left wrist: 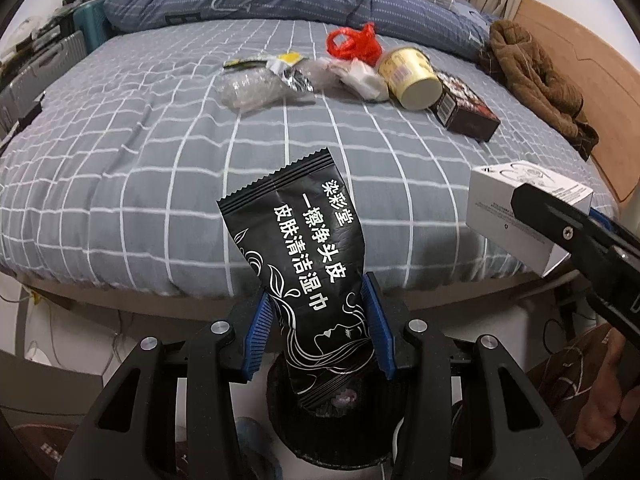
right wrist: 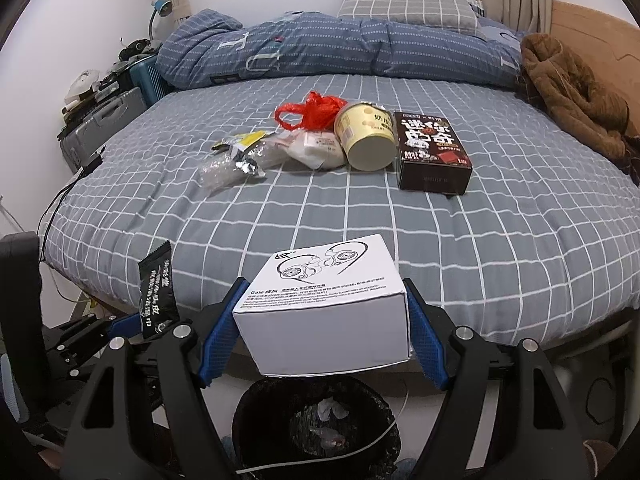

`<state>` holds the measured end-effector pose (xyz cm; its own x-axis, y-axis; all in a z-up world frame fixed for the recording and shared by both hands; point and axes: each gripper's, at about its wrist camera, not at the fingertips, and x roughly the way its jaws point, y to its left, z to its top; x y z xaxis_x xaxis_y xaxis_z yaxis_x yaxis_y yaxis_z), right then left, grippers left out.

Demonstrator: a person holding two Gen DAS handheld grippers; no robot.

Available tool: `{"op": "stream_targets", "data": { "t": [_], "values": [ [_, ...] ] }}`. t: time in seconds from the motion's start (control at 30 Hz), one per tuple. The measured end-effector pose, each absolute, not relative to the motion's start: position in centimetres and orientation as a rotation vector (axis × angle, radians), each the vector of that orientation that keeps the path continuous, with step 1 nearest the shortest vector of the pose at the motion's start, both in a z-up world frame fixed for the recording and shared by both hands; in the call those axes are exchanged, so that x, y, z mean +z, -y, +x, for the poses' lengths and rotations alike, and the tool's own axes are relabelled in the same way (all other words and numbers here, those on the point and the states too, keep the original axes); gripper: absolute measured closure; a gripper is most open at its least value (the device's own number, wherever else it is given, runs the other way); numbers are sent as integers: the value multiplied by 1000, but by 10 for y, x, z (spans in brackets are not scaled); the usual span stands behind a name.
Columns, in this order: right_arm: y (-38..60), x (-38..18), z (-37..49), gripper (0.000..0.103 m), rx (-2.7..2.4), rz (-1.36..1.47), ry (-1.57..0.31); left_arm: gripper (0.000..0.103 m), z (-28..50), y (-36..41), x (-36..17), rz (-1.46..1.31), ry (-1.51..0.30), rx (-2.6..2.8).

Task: Collect trash
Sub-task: 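Carry the black packet and white box in both tools toward the bin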

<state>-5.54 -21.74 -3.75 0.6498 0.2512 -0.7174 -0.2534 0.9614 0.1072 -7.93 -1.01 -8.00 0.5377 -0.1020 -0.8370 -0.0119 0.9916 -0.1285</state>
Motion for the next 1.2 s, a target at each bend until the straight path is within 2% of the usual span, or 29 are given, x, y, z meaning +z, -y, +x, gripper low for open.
{"op": "stream_targets", "data": {
  "t": [0.63, 1.2],
  "values": [
    [226, -74, -88, 31, 269, -4, -903, 60, -116, 16, -114, -139, -1093, -50],
    [226, -144, -89, 31, 252, -39, -1069, 60, -129, 7, -165, -134, -1187, -32]
  ]
}}
